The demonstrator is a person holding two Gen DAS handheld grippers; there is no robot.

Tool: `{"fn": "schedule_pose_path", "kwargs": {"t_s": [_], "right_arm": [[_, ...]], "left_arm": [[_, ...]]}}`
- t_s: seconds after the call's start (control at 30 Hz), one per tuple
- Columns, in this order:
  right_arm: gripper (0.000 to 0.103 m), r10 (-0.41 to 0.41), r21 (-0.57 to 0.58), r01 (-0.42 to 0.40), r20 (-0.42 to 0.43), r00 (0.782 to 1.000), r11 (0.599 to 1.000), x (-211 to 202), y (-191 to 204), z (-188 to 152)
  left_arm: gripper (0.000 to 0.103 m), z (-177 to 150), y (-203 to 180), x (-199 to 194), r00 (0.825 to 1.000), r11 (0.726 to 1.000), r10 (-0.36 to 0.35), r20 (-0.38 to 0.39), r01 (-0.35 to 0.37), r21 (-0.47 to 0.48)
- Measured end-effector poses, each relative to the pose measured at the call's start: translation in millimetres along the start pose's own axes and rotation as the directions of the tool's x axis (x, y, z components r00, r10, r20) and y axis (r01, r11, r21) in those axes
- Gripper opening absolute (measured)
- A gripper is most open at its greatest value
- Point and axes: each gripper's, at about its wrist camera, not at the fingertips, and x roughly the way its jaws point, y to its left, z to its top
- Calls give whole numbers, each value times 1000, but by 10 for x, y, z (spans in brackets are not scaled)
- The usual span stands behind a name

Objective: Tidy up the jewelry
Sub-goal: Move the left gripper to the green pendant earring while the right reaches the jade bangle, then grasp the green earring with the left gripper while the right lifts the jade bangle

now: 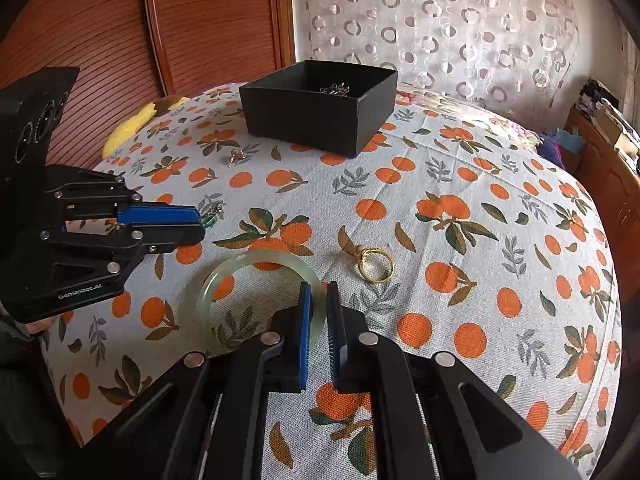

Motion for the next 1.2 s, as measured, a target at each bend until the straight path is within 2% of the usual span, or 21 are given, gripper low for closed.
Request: {"fn": "schedule_pose_path", "kwargs": {"t_s": [0.3,0.77,1.2], "right_arm": [[9,0,0,0,0,1000,1000,2,2,1],[9,-5,-8,5,0,1000,1000,-4,26,11],[8,-38,0,38,129,991,999,-290,-1,303]], "left_arm": [[10,17,110,-305,997,998,-32,75,36,-55],[10,128,161,-684,986,997,-30,166,41,-66],[10,201,233,-794,981,997,-11,192,26,-75]]}}
